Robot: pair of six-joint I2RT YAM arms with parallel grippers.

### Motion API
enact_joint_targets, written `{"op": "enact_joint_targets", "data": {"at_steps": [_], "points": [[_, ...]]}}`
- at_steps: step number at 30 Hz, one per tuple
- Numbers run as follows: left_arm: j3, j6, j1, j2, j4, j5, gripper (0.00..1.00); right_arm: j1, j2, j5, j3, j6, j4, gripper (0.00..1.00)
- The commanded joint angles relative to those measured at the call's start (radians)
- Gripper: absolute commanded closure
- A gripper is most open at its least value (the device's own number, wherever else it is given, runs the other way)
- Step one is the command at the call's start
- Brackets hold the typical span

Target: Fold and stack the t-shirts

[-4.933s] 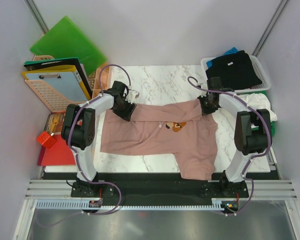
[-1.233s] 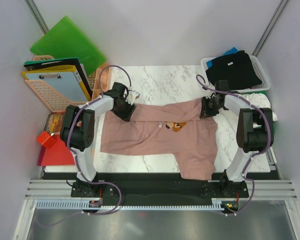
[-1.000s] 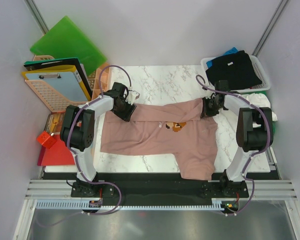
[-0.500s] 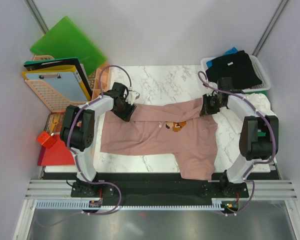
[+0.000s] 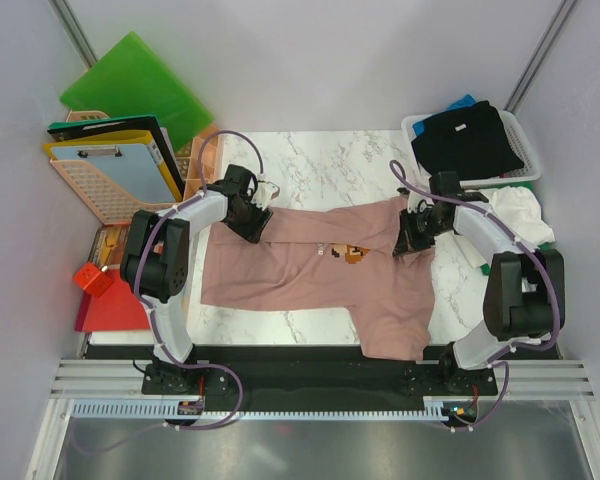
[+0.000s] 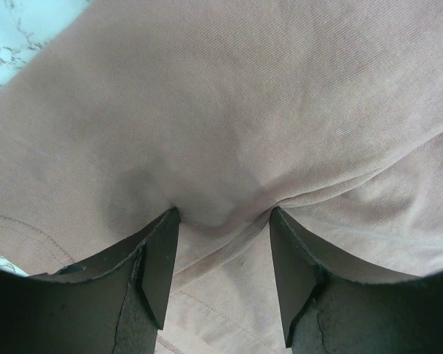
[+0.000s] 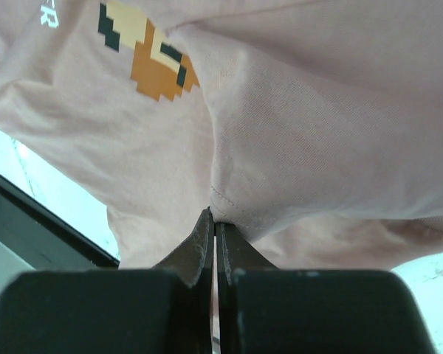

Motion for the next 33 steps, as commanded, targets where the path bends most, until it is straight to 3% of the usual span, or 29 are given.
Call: {"op": "enact_joint_targets", "data": {"at_steps": [1, 7, 8, 9, 12, 33], "points": [[-0.028, 0.032, 0.001, 0.032, -0.075, -0.032, 0.41, 0.003, -0.078, -0.05, -0.015, -0.016, -0.026, 1.0], [-0.028, 0.032, 0.003, 0.027, -0.078, -0.035, 0.41, 0.004, -0.132, -0.053, -0.038, -0.023, -0.045, 0.96], [-0.028, 0.032, 0.001, 0.029, -0.08, -0.035, 0.41, 0.006, -0.138, -0.047, -0.04, -0.029, -0.056, 0.89], [-0.028, 0.032, 0.003, 0.029, -0.081, -0.035, 0.41, 0.006, -0.138, -0.044, -0.04, -0.039, -0.061, 0.64], [-0.028, 0.032, -0.001, 0.03, -0.084, -0.035, 0.41, 0.006, -0.14, -0.018, -0.043, -0.056, -0.076, 0.4], [-0.037, 0.046, -0.005, 0.041, -0.083, -0.035, 0.41, -0.045, -0.089, 0.188, -0.044, -0.095, -0.046, 0.35]]}}
